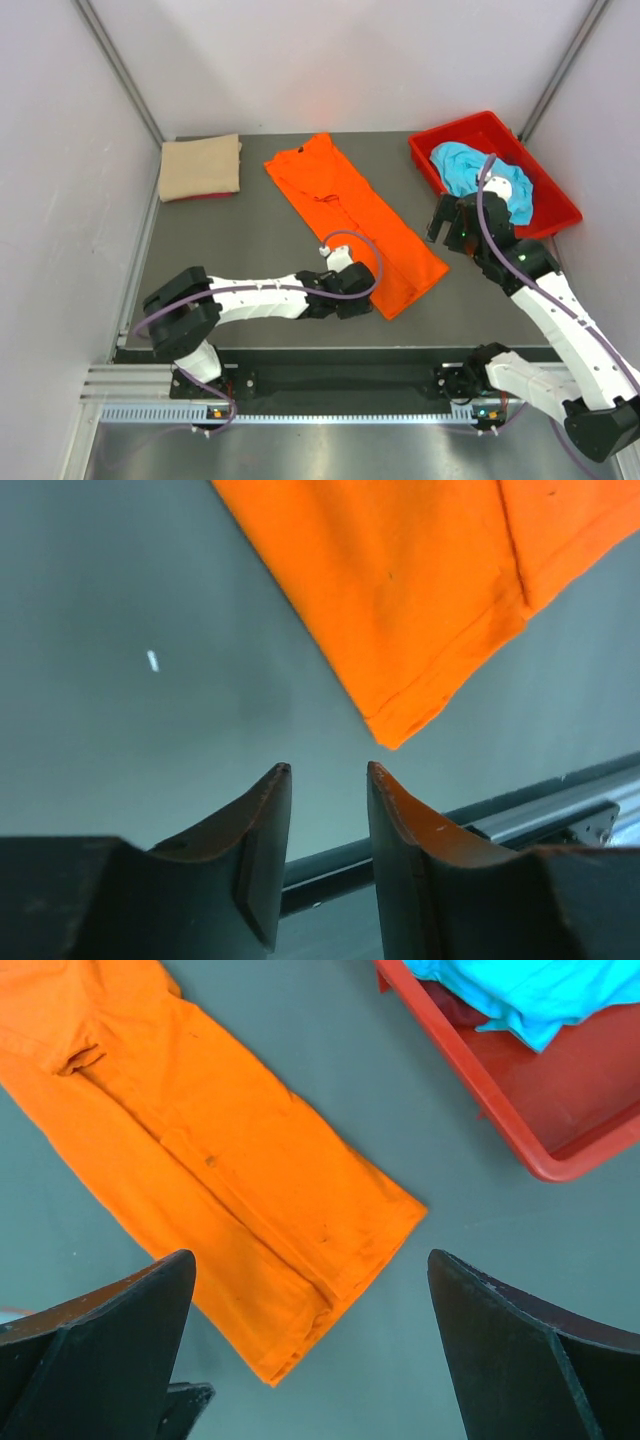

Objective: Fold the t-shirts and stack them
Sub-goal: Fold the tshirt

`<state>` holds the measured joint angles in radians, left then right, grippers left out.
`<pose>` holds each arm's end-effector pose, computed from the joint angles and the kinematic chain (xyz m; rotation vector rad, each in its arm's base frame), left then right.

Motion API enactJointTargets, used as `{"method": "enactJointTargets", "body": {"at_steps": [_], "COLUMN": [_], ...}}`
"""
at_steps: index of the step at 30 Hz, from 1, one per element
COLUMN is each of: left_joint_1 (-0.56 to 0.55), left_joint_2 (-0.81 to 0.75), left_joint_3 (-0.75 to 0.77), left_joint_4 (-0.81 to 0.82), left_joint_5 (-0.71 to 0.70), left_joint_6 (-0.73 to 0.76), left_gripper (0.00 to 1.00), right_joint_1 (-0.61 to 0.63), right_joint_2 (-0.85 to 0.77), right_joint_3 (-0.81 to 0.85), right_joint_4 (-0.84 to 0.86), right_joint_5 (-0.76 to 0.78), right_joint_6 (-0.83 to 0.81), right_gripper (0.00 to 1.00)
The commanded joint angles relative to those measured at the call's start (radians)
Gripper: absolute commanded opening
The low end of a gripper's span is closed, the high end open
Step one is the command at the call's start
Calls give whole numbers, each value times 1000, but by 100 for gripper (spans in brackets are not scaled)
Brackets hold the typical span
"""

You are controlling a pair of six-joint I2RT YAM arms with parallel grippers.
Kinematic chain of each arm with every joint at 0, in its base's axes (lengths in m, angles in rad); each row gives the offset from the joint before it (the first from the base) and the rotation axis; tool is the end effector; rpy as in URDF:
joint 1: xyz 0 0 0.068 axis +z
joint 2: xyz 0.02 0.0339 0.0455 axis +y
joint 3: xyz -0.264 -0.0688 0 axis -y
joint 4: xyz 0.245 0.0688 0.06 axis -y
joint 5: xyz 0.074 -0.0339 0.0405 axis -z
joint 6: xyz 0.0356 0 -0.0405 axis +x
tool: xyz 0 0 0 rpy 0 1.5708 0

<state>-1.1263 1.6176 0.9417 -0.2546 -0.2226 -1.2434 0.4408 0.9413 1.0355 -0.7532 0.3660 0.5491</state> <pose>0.1473 -0.2909 0.1836 -0.2498 2.6052 -0.6933 0.1751 0.0685 0.3440 0.3147 2.1607 0.1523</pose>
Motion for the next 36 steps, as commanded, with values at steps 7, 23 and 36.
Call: {"method": "enactJointTargets", "body": {"at_steps": [7,23,36], "left_joint_1": [-36,-40,-81], "left_joint_2": [160,309,331], "left_joint_3": [176,244,329], "left_joint_4": [-104,-58,-271], "left_joint_5": [-99,-26,-41], "left_joint_6": [-157,-200,-150], "left_gripper": [39,38,1], "right_joint_1": [-13,-19,-24], "right_joint_2": [-32,-24,-18], "right_joint_3": [24,26,18], "right_joint_4": [-41,-48,-38], "right_joint_5": [67,99,81], "right_joint_6": [37,43,45], "right_gripper": [100,100,100]}}
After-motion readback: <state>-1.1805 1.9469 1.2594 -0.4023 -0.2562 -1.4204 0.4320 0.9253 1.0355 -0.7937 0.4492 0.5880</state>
